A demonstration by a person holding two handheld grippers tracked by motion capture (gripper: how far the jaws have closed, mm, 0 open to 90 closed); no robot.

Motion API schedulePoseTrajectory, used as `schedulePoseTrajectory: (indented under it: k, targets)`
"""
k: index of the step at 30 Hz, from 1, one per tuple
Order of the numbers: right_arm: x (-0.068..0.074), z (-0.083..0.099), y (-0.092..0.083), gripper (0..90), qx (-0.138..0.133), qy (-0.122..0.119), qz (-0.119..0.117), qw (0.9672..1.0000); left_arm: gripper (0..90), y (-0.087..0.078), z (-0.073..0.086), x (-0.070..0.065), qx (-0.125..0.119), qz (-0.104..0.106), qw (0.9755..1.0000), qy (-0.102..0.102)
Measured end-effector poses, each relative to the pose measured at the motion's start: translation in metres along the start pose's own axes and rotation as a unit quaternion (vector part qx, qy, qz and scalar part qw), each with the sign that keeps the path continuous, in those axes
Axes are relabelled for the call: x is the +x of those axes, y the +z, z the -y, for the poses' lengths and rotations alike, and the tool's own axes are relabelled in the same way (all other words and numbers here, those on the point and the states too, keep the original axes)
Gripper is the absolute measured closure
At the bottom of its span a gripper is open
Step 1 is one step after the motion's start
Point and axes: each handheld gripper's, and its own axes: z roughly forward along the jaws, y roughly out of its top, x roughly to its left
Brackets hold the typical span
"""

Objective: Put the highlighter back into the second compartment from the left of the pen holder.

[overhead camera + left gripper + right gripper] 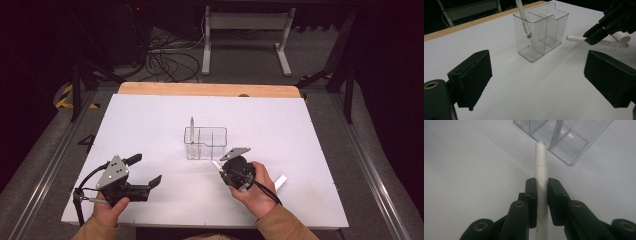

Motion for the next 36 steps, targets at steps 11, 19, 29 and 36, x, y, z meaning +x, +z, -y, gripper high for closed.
schedulePoseTrajectory:
  k: [11, 19, 29, 36]
  targets:
    - [-0.002, -0.001, -0.014, 79.6, -0.034, 0.013, -0.016, 0.9992, 8.6, 0.0, 0.0, 0.0, -0.001, -0.001, 1.0, 0.0]
    - [-0.003, 0.0, -0.024, 79.5, -0.072, 0.02, -0.025, 0.9969, 8.6, -0.001, 0.0, 0.0, -0.002, -0.001, 1.0, 0.001]
    - [-0.005, -0.001, -0.033, 79.5, -0.108, 0.019, -0.034, 0.9934, 8.6, -0.002, -0.001, 0.0, -0.003, -0.003, 1.0, 0.001]
    - [-0.007, -0.007, -0.044, 79.5, -0.147, 0.023, -0.047, 0.9877, 8.6, -0.002, -0.002, 0.0, -0.005, -0.005, 1.0, 0.002]
